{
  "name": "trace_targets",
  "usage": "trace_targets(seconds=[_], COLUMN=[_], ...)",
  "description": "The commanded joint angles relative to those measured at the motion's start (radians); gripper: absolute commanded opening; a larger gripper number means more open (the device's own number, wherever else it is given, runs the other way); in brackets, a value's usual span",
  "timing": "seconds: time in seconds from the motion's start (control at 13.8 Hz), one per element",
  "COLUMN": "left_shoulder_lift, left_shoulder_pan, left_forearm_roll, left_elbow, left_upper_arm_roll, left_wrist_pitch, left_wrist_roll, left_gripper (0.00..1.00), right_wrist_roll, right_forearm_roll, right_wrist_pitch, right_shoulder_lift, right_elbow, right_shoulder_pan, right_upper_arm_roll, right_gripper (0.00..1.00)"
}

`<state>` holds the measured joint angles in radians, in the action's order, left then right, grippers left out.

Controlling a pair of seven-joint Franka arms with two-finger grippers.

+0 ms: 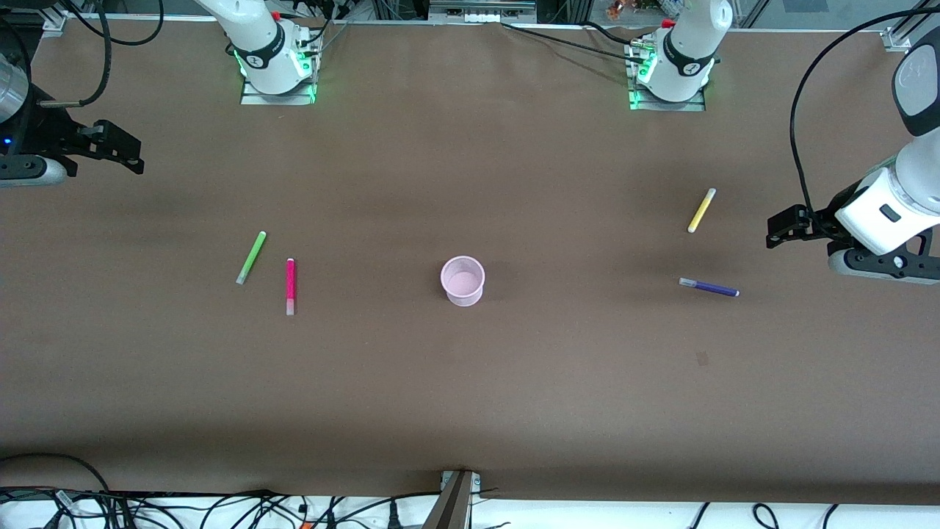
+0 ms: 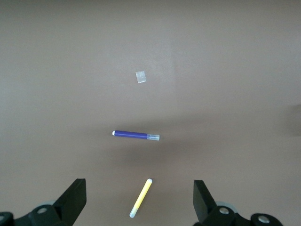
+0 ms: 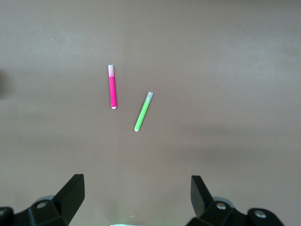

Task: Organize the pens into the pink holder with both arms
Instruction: 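Move the left gripper toward the blue marker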

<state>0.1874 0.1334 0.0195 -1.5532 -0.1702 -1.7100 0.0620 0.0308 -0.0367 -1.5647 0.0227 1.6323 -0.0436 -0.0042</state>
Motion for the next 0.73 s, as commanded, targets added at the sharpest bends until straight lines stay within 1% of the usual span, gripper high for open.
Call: trace_targets(seconds=[0.0, 0.36, 0.51, 0.65], left_shoulder_lift=[-0.008, -0.008, -0.003, 0.027], left_shoulder_pan=[0.008, 0.009, 0.044, 0.067], left_forearm_roll=[-0.006, -0.006, -0.006, -0.006], left_elbow=[0.005, 0.004, -0.005, -0.008], left_upper_arm_roll=[-0.002, 0.000, -0.002, 0.000], left_wrist_pitch=[0.007, 0.007, 0.007, 0.003], left_wrist_roll=[-0.004, -0.004, -0.005, -0.016], left_gripper=[1.00, 1.00, 1.00, 1.00], right_wrist_roll=[-0.011, -0.011, -0.011, -0.009], right_forearm_roll=[-0.005, -0.005, -0.005, -0.005], right_wrist_pitch=[0.011, 0.011, 0.011, 0.011], right_shoulder_lift=[-0.009, -0.009, -0.010, -0.010], right_elbow=[-0.028, -0.028, -0.028, -0.028], right_shoulder_pan=[0.004, 0.004, 0.002, 0.002], right_upper_arm_roll=[0.013, 0.015, 0.015, 0.015], right_gripper=[1.00, 1.00, 1.00, 1.00])
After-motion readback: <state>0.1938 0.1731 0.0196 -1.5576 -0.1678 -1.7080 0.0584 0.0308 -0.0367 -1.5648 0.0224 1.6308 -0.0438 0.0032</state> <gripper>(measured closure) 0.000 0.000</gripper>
